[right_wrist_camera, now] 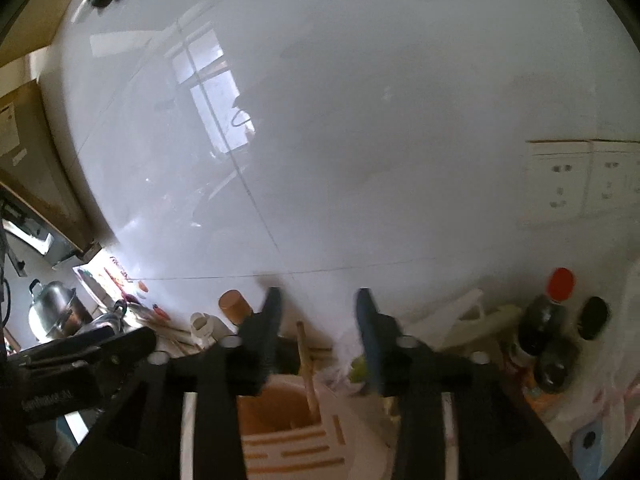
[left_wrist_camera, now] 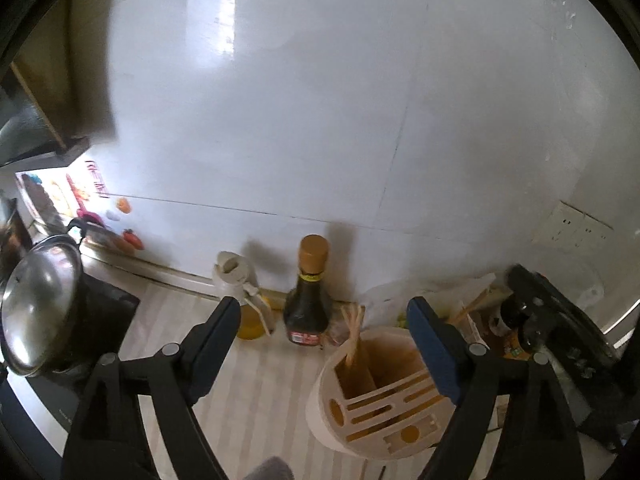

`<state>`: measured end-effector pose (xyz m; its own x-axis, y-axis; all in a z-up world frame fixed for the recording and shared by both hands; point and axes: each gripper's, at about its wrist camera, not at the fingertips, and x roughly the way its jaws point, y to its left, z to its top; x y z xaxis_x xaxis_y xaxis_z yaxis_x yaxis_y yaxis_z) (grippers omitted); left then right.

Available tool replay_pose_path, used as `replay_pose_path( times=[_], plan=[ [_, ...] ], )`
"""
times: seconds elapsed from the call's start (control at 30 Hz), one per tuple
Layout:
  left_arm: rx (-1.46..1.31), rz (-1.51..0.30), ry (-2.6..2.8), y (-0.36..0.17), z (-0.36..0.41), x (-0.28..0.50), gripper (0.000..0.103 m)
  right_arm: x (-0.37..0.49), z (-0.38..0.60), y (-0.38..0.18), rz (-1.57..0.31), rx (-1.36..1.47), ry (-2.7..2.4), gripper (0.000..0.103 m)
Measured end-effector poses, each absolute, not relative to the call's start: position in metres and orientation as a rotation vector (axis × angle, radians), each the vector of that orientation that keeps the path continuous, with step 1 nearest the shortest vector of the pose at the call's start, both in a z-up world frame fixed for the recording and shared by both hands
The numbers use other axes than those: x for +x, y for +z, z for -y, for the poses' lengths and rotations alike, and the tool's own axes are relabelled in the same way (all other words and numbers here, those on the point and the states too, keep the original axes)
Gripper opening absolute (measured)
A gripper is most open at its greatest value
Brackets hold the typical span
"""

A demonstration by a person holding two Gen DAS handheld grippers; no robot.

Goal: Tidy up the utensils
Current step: 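Open both grippers over the holder and move both tools back to the mat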

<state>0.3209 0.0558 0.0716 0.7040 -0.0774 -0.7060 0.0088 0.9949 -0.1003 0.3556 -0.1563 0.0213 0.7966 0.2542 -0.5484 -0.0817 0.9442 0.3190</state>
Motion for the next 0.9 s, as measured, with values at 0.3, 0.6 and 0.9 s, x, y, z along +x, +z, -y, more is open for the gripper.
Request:
replay_pose_path(
  times=[0.3, 0.6, 0.9],
  plan=[
    [-0.078, -0.797, -0.032, 0.048, -0.062, 0.277, 0.103, 0.280, 0.205, 0.021, -0.654, 0.357, 0.065, 0.099],
    [0.023, -0.949, -0.051, -0.023, -0.036, 0.235, 0.103, 0.208, 0.243, -0.034, -0.812, 0.344, -0.116, 0.103],
    [0.148, -1.157, -0.077, -0.112, -0.001, 0.206, 0.103, 0.163, 0.264, -0.123, -1.089, 0.342, -0.177, 0.072]
  ],
)
